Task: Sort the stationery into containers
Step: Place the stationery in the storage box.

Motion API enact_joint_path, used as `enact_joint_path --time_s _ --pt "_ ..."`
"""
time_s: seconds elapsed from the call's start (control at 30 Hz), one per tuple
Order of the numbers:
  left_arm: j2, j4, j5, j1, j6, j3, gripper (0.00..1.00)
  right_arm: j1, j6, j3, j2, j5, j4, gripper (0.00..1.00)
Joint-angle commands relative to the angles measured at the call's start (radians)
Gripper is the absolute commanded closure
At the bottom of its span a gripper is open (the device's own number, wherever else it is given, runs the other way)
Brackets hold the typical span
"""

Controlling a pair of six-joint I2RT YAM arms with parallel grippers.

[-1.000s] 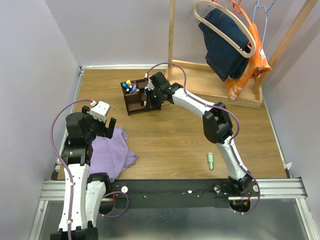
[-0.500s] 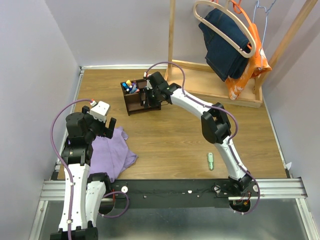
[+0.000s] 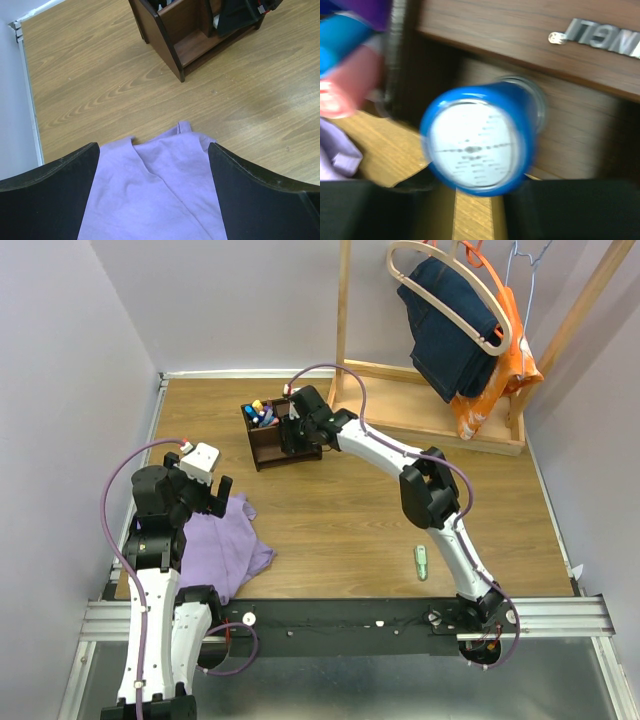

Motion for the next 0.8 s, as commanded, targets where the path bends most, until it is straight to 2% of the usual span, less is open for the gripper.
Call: enact_joint_path --time_s 0.0,0.33,0.47,0.6,0.7,0.77 --pt "-0.017 0.001 0.019 -0.003 0.001 -0.018 0.01 0.017 -0.002 0.028 0.003 0.039 0.067 0.6" --pt "-0.023 0.011 0.027 -0.009 -0.016 -0.016 0.01 0.028 0.04 -0.065 -0.091 0.041 0.047 0.59" --pt "-0.025 -0.005 0.028 -0.014 -0.013 -0.006 0.01 0.028 0.054 -0.171 -0.176 0.058 0.029 0.55" --pt "-0.023 -0.016 0.027 -0.015 -0.005 0.011 0.01 0.026 0.064 -0.41 -0.319 0.067 0.022 0.55" --pt "-0.028 -0.023 0.03 -0.018 -0.007 0.025 0.01 0.026 0.066 -0.545 -0.463 0.067 0.018 0.54" --pt "-0.033 -0.028 0.034 -0.018 -0.005 0.031 0.01 0.026 0.067 -0.695 -0.596 0.067 -0.002 0.54"
